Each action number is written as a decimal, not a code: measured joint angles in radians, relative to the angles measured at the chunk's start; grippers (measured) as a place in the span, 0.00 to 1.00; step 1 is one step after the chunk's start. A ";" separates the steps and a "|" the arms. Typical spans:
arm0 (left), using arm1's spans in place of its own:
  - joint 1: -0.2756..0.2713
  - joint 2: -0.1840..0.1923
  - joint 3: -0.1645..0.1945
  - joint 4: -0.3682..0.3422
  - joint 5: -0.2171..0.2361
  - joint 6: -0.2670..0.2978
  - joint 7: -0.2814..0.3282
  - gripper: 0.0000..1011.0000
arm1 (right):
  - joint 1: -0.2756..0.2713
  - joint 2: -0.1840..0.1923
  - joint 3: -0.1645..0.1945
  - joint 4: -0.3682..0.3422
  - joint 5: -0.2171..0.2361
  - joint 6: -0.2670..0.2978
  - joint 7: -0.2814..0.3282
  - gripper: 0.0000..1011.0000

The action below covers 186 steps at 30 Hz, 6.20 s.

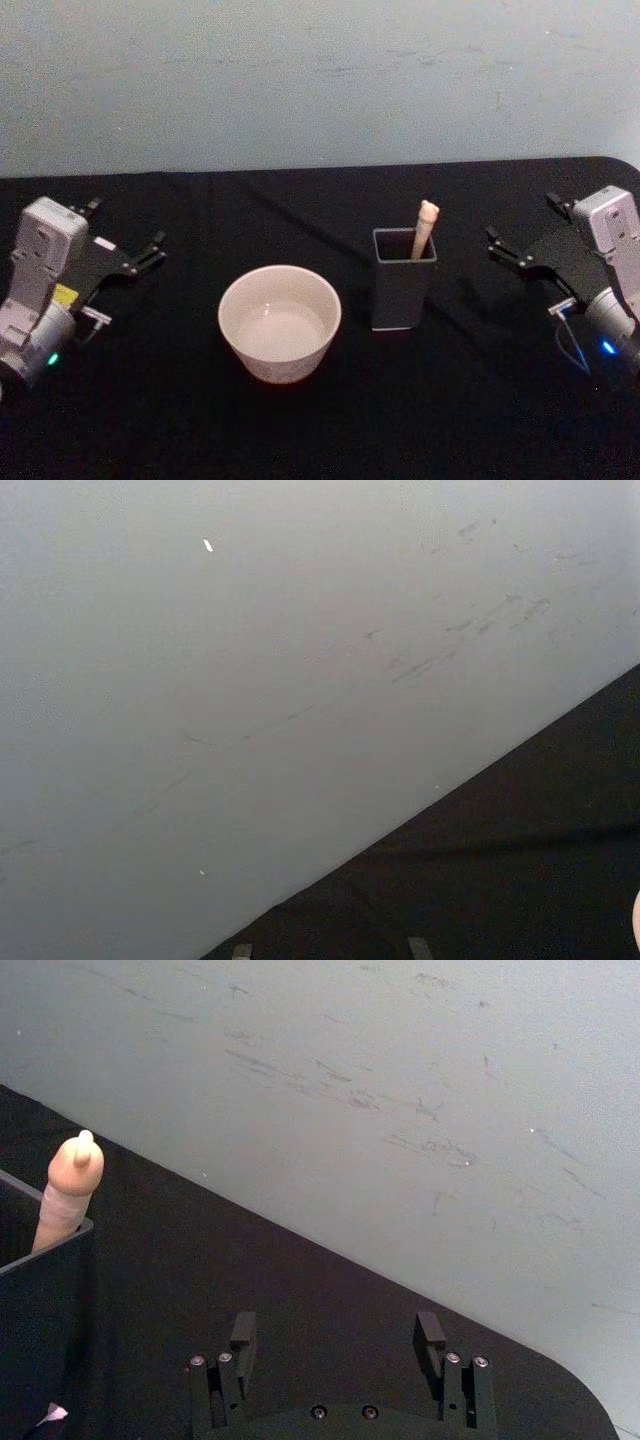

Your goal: Pick up the stirring spoon with one hand, stir inside the cup, then place it back in its original position.

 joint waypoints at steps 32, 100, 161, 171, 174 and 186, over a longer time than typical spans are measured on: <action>0.000 0.000 0.000 0.000 0.000 0.000 0.000 0.99 | 0.000 0.000 0.000 0.000 0.000 0.000 0.000 0.99; 0.000 0.000 0.000 0.000 0.000 0.000 0.000 0.99 | 0.038 -0.150 0.098 0.004 0.234 0.085 0.455 0.99; 0.000 0.000 0.000 0.000 0.000 0.000 0.000 0.99 | 0.023 -0.157 0.126 -0.026 0.269 0.125 0.473 0.21; 0.000 0.000 0.000 0.000 0.000 0.000 0.000 0.99 | 0.011 -0.153 0.163 -0.097 0.308 0.140 0.463 0.21; 0.000 0.000 0.000 0.000 0.000 0.000 0.000 0.99 | 0.015 -0.154 0.174 -0.117 0.321 0.134 0.462 0.21; 0.000 0.000 0.000 0.000 0.000 0.000 0.000 0.99 | 0.073 -0.191 0.185 -0.147 0.366 0.094 0.464 0.21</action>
